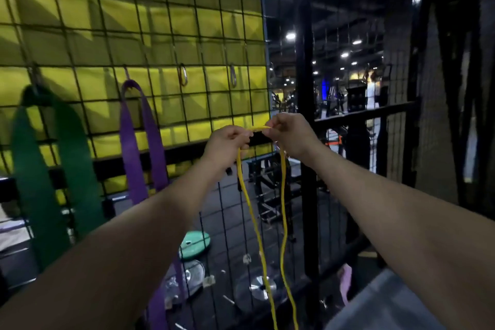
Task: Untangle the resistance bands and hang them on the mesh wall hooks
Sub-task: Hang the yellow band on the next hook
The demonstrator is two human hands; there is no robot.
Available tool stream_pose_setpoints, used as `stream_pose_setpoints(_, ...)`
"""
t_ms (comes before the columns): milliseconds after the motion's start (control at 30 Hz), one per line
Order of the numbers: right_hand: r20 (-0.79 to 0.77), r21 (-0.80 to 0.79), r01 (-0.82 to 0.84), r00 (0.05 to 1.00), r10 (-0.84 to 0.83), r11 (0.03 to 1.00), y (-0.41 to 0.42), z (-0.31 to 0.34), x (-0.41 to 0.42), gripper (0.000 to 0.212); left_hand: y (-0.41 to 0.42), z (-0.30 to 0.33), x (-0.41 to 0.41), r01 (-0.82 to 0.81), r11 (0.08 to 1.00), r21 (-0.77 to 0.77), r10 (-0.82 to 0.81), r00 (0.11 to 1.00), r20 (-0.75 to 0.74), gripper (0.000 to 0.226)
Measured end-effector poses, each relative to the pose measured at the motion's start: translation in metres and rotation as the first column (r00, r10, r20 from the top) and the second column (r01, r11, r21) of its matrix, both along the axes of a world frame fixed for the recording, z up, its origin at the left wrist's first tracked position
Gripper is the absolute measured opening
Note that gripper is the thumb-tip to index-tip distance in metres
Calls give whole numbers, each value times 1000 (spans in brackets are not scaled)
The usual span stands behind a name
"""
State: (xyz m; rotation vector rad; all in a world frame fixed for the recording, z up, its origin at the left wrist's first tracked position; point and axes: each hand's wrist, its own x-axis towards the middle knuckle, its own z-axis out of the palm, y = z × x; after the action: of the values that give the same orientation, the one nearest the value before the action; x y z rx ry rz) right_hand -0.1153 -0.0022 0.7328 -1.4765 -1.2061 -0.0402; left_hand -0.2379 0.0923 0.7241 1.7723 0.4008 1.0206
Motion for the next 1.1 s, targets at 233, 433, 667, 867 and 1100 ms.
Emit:
stream_pose_setpoints(233,-64,131,-80,994,90,988,40,44,-21,12,31,50,-25,-78,996,51,74,994,79,11)
stream_pose_setpoints(433,-100,239,-196,969,225,951,91,76,-22,9,55,84,-30,-192,971,140,174,976,130,16)
stream_pose_setpoints(667,-43,205,-330,938,345,922,154,114,-15,4,97,124,-30,-428,879,211,403,902,153,7)
stream_pose_setpoints(867,-46,89,-365,928,370,927,200,133,-15,23,123,135,-32,-578,766,282,568,814,123,8)
stream_pose_setpoints(1100,28,-23,-231,972,232,973,229,147,-17,27,137,139,-29,-613,697,372,630,771,89,13)
